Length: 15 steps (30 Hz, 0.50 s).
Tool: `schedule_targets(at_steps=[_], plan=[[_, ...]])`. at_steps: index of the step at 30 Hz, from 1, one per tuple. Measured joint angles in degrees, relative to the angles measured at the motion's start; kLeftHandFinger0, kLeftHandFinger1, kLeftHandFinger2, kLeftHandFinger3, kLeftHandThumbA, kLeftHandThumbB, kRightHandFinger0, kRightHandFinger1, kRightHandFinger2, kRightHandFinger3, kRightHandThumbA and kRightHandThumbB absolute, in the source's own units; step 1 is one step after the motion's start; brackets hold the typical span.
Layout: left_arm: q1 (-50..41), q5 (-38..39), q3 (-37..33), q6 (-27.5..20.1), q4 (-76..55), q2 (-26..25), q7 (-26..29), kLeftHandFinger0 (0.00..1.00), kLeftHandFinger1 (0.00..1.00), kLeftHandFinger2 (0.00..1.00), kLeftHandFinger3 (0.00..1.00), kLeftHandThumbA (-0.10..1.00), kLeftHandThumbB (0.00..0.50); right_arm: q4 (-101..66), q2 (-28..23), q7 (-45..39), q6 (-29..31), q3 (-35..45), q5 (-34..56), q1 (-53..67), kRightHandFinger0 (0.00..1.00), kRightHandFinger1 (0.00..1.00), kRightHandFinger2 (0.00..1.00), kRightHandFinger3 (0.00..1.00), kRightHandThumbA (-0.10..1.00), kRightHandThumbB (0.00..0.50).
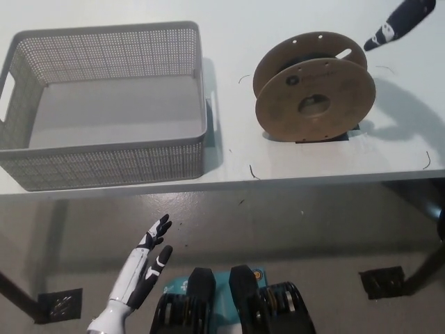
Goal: Use the right hand to pick up a 3d printing filament and place it into a container on the left side
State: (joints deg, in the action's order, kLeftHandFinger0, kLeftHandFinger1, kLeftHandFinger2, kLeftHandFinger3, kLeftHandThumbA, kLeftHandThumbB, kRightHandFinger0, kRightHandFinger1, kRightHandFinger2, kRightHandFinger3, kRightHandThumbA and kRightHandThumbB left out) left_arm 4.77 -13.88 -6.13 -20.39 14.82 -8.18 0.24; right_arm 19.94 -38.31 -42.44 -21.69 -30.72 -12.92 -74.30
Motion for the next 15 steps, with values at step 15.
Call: schedule_targets(at_steps=[15], plan=[[-0.20,0.02,-0.12,1.76,-1.09,-0.32,-1.46,1.00,1.00,1.00,1.00,1.00,0.140,15.70,9.19,-10.11,-1.28,-5.61,-3.28,-8.66,1.00,1.00,1.00,1.00,1.00,0.356]])
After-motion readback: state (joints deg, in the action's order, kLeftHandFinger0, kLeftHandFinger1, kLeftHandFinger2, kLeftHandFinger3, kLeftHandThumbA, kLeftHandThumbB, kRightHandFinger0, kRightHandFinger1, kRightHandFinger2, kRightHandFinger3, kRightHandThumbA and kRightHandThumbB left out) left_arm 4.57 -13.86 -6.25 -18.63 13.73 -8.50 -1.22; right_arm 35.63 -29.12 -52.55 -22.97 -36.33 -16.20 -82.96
